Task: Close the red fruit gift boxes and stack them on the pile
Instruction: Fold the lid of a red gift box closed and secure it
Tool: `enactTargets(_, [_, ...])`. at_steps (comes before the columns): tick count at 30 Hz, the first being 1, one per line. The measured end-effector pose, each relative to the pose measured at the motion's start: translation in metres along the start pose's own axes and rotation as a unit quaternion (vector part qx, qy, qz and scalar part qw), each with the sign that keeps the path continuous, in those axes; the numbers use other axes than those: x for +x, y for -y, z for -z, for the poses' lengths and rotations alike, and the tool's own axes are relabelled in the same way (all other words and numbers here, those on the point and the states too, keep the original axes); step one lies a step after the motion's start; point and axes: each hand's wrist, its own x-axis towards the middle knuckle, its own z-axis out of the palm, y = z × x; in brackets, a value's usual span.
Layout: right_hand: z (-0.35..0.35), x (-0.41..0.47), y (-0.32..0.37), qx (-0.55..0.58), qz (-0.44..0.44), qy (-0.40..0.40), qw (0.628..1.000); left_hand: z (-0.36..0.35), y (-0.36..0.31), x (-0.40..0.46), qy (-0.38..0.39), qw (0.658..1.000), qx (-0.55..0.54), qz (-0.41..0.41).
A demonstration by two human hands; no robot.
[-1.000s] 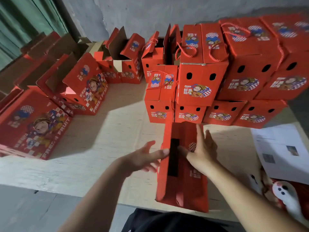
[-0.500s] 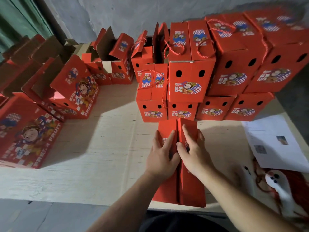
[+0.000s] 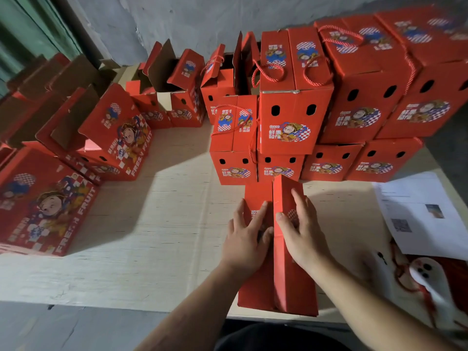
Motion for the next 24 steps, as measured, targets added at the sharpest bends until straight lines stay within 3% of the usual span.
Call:
enactTargets(2, [-0.001,0.0,0.0,-0.026,0.002,0.004,1.0,-0.003,0.003,0.002,-0.007,0.999,-0.035,-0.009])
enactTargets(5, [-0.005,-0.001,0.003,-0.13,0.004,0.023,0.991,-0.004,0.011,0.002,-0.039,0.984,-0.174,0.007])
enactTargets(9, [-0.007,-0.001,0.006,-0.186,-0.001,0.035,0.982,-0.011,0.017,0.0,-0.057,0.975,-0.21,0.046])
enactTargets(14, [-0.009,0.001,0.005,-0.215,-0.003,0.044,0.976,-0.009,0.002,0.004,-0.036,0.893,-0.417,0.168])
enactTargets(17, [0.003,0.021,0.004,-0.222,0.051,0.127,0.965,-0.007,-0.004,-0.004,-0.009,0.902,-0.384,0.199])
enactTargets(21, [0.031,0.06,0.011,-0.228,0.123,0.331,0.908,0.033,0.028,-0.017,0.188,0.911,-0.313,0.189])
enactTargets(22, [0.035,0.065,0.015,-0.229,0.131,0.361,0.894,0.047,0.038,-0.013,0.167,0.921,-0.294,0.193])
enactTargets(24, [0.035,0.064,0.023,-0.238,0.155,0.363,0.888,0.076,0.056,0.001,0.04,0.957,-0.211,0.195])
